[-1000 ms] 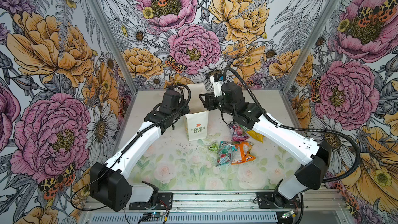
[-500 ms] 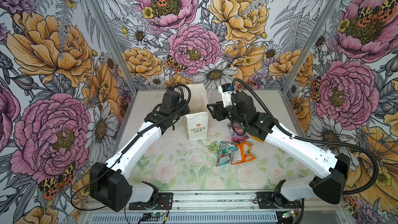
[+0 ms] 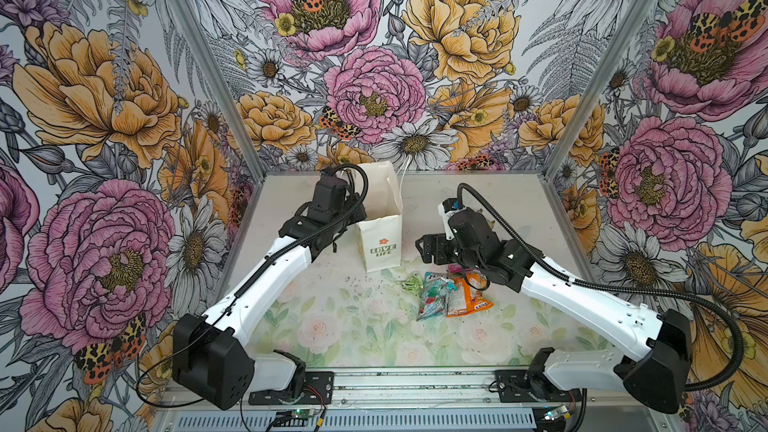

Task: Place the snacks into the paper bag
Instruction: 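Withdraw the right gripper from the bag toward the snack pile, then lower the right gripper onto the teal FOX'S candy bag and close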

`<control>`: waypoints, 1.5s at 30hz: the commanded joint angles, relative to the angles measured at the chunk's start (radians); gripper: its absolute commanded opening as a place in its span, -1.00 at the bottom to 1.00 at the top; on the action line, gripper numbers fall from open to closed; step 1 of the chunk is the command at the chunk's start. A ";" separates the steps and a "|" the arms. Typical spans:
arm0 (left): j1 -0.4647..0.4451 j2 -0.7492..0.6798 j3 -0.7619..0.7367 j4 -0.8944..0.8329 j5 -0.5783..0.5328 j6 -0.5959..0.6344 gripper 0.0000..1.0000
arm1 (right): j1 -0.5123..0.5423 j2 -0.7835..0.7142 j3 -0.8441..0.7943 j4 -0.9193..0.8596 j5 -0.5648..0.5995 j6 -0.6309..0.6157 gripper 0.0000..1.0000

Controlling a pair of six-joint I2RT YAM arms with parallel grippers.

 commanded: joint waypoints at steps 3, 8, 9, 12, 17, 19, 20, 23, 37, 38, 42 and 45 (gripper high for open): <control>-0.009 -0.016 -0.013 0.016 -0.005 0.002 -1.00 | 0.007 -0.052 -0.065 -0.076 0.016 0.079 0.94; -0.009 -0.019 -0.013 0.018 0.008 0.003 -1.00 | 0.007 -0.040 -0.118 -0.099 -0.015 0.111 0.99; -0.009 -0.019 -0.012 0.018 0.012 0.003 -1.00 | 0.006 -0.036 -0.125 -0.106 -0.018 0.121 0.99; -0.009 -0.019 -0.017 0.022 0.014 0.003 -1.00 | 0.006 -0.023 -0.149 -0.115 -0.033 0.156 0.99; -0.009 -0.019 -0.018 0.023 0.017 0.003 -1.00 | 0.006 -0.001 -0.176 -0.132 -0.059 0.185 0.99; -0.009 -0.019 -0.019 0.023 0.017 0.003 -1.00 | 0.006 0.000 -0.186 -0.138 -0.065 0.198 0.99; -0.008 -0.019 -0.017 0.023 0.017 0.002 -1.00 | 0.006 0.001 -0.194 -0.140 -0.069 0.205 0.99; -0.009 -0.017 -0.018 0.023 0.020 0.004 -1.00 | 0.007 0.002 -0.212 -0.142 -0.083 0.224 0.99; -0.008 0.012 -0.007 0.030 0.035 0.004 -1.00 | 0.040 0.069 -0.240 -0.140 -0.164 0.243 1.00; -0.009 0.015 -0.006 0.030 0.037 0.004 -1.00 | 0.043 0.076 -0.238 -0.140 -0.167 0.240 1.00; -0.009 0.020 -0.001 0.029 0.042 0.006 -1.00 | 0.047 0.111 -0.228 -0.139 -0.176 0.229 1.00; -0.009 0.016 0.001 0.029 0.044 0.007 -1.00 | 0.053 0.142 -0.217 -0.139 -0.175 0.220 1.00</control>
